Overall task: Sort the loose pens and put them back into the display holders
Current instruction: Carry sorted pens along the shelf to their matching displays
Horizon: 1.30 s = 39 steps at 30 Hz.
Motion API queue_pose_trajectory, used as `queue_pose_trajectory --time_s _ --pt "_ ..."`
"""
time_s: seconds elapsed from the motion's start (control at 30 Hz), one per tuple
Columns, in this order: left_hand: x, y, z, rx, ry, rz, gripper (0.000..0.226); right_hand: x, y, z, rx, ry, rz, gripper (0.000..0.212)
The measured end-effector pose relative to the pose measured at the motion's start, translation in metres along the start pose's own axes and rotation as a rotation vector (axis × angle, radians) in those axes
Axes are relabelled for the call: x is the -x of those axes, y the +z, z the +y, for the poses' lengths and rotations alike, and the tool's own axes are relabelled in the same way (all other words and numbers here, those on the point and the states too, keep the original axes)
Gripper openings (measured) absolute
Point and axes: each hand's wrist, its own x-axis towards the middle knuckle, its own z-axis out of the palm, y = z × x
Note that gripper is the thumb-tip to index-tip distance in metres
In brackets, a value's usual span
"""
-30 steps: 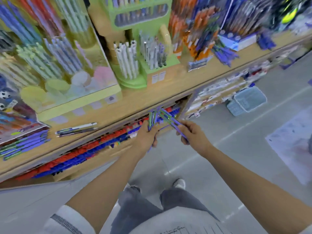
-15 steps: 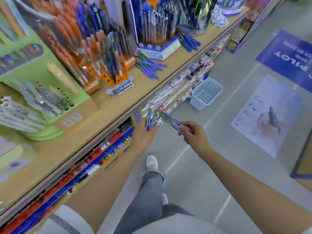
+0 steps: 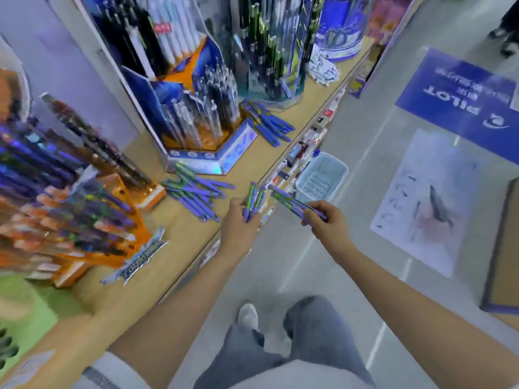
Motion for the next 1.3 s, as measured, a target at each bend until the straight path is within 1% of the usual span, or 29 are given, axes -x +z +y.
queue_pose_trajectory --time_s 0.13,0.27,0.4,0.5,0.6,0.7,0.83,1.0,1.13,1.2,1.3 --pt "-0.045 0.030 0.022 0.039 0.000 -0.001 0.017 -0.061 -0.021 -0.015 0.029 -0.042 -0.034 0.016" --pt "-0.086 0.064 0.052 0.120 -0.033 0.075 0.014 -0.133 -0.045 -0.030 0.090 -0.080 -0.084 0.024" --pt "-0.115 0.097 0.080 0.227 -0.117 0.211 0.013 -0.201 -0.063 -0.046 0.171 -0.092 -0.163 0.022" --pt "-0.133 0.120 0.101 0.294 -0.174 0.307 0.011 -0.246 -0.075 -0.060 0.204 -0.114 -0.243 0.015" --pt "-0.151 0.138 0.120 0.330 -0.186 0.311 0.009 -0.284 -0.085 -0.073 0.213 -0.162 -0.260 0.015" --pt "-0.175 0.154 0.135 0.354 -0.191 0.303 0.006 -0.317 -0.095 -0.077 0.197 -0.160 -0.245 0.008" --pt "-0.207 0.165 0.145 0.366 -0.203 0.254 0.015 -0.348 -0.103 -0.079 0.204 -0.149 -0.259 0.013" --pt "-0.224 0.174 0.144 0.371 -0.220 0.267 0.009 -0.366 -0.100 -0.079 0.224 -0.178 -0.349 0.016" --pt "-0.215 0.180 0.145 0.426 -0.258 0.347 0.008 -0.364 -0.102 -0.079 0.197 -0.203 -0.393 0.013" --pt "-0.205 0.183 0.145 0.462 -0.260 0.403 0.002 -0.361 -0.104 -0.077 0.199 -0.225 -0.457 0.010" --pt "-0.186 0.189 0.140 0.515 -0.283 0.488 0.006 -0.356 -0.106 -0.073 0.229 -0.256 -0.546 0.011"
